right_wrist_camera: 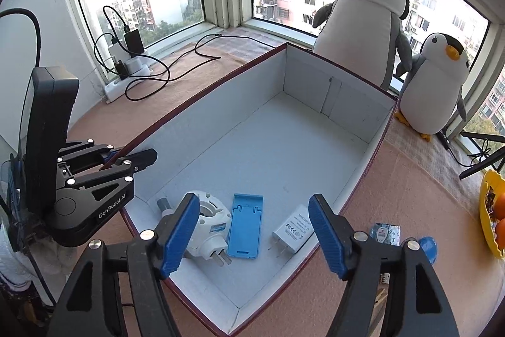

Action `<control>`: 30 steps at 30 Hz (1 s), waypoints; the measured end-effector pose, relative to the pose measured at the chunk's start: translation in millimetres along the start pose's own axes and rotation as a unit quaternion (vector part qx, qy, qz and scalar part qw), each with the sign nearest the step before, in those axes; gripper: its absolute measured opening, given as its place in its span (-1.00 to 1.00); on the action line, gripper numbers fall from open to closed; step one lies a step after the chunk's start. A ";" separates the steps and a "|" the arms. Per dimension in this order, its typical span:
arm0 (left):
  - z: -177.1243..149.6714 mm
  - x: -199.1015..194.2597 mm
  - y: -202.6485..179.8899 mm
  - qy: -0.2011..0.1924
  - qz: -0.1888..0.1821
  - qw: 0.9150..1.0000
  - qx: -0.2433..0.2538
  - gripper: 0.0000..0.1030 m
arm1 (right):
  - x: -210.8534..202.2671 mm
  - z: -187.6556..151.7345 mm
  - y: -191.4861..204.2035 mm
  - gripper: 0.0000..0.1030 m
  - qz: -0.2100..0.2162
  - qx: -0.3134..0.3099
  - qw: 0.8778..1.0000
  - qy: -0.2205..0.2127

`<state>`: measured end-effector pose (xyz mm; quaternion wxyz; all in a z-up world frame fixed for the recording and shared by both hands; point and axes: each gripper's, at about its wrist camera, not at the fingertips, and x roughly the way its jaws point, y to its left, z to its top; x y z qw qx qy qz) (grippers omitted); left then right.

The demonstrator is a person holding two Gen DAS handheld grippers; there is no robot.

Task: Organize rigid objects
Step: 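Move the right gripper to the black cylinder and grasp it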

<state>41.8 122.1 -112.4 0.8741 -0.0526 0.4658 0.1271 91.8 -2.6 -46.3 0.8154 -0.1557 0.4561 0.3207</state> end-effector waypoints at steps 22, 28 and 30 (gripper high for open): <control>-0.1 0.8 0.4 0.004 0.001 1.000 0.003 -0.81 | -61.2 -57.3 -102.6 0.31 -0.065 0.119 0.990 -0.043; 0.8 1.4 0.5 0.007 0.002 1.000 0.003 -0.81 | -71.9 -95.7 -156.5 0.31 -0.110 0.169 0.979 -0.022; 1.0 1.4 0.6 0.008 0.002 1.000 0.003 -0.81 | -74.0 -108.0 -170.7 0.31 -0.117 0.186 0.976 -0.015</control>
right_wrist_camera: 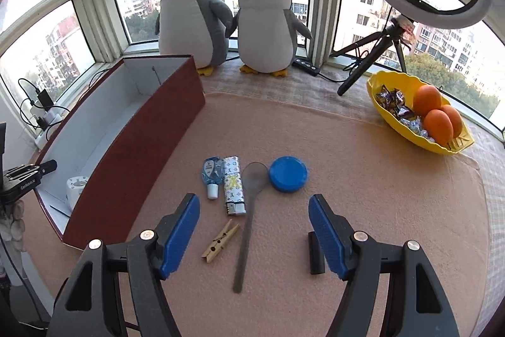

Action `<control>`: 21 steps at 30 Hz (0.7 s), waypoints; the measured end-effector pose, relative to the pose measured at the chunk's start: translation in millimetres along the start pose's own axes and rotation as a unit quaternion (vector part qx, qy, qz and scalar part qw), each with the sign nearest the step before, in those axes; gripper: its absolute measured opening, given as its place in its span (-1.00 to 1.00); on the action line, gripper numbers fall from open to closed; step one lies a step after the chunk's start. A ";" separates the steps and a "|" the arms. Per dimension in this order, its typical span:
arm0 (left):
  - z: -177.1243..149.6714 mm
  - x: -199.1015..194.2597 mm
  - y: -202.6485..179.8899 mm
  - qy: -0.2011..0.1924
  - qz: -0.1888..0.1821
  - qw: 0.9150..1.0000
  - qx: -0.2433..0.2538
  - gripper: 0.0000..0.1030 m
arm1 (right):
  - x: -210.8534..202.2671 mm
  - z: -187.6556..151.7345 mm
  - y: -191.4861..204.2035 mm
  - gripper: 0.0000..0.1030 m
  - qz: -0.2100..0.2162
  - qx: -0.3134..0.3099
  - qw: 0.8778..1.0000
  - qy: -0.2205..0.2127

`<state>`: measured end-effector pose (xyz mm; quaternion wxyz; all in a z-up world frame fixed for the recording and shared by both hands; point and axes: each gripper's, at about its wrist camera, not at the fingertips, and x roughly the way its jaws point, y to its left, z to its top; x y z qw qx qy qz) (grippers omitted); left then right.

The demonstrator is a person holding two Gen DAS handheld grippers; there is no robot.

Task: Organize rigid objects
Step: 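Move the right gripper to the black cylinder and grasp it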

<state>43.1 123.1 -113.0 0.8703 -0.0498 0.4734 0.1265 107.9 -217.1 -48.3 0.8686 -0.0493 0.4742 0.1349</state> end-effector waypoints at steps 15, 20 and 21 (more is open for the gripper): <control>0.8 0.4 -1.7 0.007 0.000 1.000 0.002 -0.72 | 28.9 -40.0 -60.1 0.29 -0.053 0.036 0.996 0.065; 0.5 0.3 -1.9 0.007 -0.001 1.000 0.001 -0.72 | 49.1 -45.9 -61.2 0.04 -0.057 0.024 0.994 0.093; 0.6 0.3 -1.8 0.007 -0.002 1.000 0.001 -0.72 | 53.0 -46.5 -61.3 0.02 -0.057 0.022 0.993 0.098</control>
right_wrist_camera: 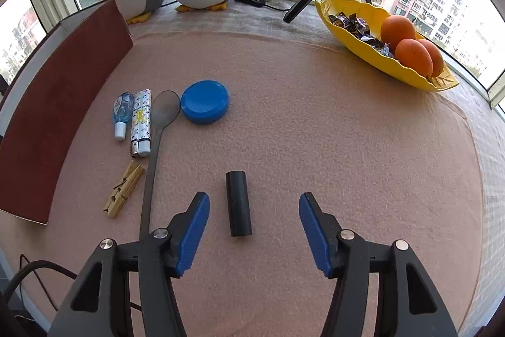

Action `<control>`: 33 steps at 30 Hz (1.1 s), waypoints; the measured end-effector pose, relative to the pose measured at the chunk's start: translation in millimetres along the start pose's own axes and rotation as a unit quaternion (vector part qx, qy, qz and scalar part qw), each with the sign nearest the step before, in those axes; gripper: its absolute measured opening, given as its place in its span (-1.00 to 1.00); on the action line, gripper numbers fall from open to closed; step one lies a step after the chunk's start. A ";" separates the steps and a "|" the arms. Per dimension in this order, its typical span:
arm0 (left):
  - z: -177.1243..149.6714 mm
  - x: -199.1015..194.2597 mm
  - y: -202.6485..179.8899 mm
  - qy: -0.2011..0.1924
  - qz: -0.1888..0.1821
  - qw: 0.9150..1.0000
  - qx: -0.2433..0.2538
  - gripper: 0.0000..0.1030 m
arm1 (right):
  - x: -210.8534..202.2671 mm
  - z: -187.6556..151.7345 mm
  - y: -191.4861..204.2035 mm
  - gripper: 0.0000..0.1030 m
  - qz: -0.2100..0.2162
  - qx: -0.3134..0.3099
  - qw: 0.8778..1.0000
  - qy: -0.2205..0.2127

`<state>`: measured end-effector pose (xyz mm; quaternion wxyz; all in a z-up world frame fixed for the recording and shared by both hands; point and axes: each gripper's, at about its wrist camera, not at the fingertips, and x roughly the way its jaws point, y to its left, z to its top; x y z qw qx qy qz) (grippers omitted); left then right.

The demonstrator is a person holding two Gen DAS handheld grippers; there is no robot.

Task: Organize rigid objects
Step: 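Move the right gripper to the black cylinder and grasp it, then carry the black cylinder with the right gripper over the box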

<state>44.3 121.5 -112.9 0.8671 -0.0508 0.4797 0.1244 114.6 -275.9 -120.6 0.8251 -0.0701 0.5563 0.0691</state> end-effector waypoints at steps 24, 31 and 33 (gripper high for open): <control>-0.1 -1.1 0.4 0.001 -0.003 1.000 -0.003 -0.72 | 35.2 11.7 5.4 -0.71 0.003 -0.036 0.998 0.052; -0.1 -1.5 -0.2 0.002 -0.005 1.000 -0.002 -0.69 | 27.3 1.6 -6.0 -0.71 0.005 0.005 0.999 0.036; 0.2 -1.7 -1.0 0.000 -0.004 1.000 0.000 -0.68 | 21.9 -2.1 -8.9 -0.71 0.005 0.017 0.999 0.029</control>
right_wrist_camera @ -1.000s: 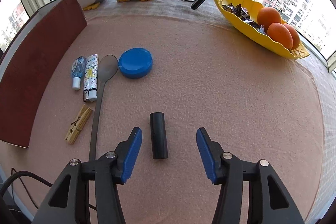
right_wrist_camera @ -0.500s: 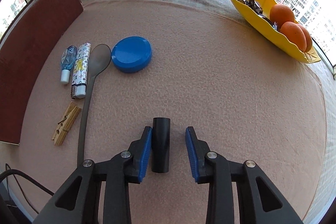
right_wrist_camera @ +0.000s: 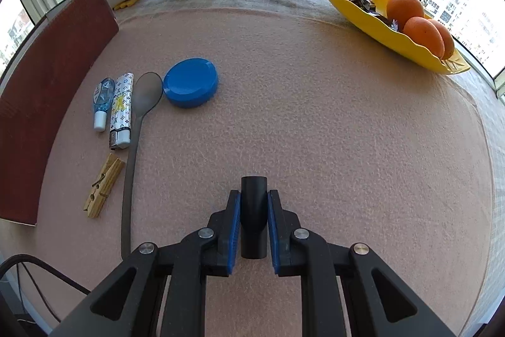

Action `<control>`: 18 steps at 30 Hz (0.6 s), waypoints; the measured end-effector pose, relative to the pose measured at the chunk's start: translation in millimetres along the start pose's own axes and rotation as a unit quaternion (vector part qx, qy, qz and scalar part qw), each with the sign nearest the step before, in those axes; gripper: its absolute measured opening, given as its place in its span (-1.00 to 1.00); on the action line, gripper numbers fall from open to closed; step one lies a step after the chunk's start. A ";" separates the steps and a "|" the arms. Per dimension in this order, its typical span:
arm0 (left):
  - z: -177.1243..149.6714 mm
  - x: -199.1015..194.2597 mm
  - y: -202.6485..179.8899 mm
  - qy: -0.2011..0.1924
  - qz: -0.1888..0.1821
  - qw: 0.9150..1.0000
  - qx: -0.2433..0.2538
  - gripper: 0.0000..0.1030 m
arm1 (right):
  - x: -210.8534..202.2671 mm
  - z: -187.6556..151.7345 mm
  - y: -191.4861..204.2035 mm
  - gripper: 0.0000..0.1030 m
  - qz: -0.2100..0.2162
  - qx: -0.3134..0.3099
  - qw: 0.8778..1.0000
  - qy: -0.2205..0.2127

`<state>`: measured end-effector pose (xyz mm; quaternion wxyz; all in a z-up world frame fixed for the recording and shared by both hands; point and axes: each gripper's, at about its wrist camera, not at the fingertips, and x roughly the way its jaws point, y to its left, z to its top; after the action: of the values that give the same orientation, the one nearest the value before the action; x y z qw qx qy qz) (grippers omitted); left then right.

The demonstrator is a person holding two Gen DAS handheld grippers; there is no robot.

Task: Organize rigid objects
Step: 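Carry the black cylinder with the right gripper over the box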

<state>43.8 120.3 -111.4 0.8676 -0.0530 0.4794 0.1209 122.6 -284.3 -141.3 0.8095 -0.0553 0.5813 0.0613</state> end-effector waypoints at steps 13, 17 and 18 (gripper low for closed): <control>1.2 -0.2 0.6 -0.006 -0.002 1.000 -0.001 -0.68 | -65.6 12.7 38.3 -0.71 0.028 -0.013 0.996 -0.080; 0.9 -0.4 0.8 -0.008 -0.003 1.000 -0.001 -0.68 | -82.4 23.4 64.2 -0.71 0.044 -0.038 0.993 -0.099; 0.9 -0.3 0.7 -0.007 -0.002 1.000 -0.001 -0.68 | -87.0 25.4 71.1 -0.71 0.049 -0.045 0.992 -0.104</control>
<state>44.3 121.1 -110.7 0.8714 -0.0545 0.4727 0.1197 107.2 -213.1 -52.1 0.8582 -0.0567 0.4927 0.1322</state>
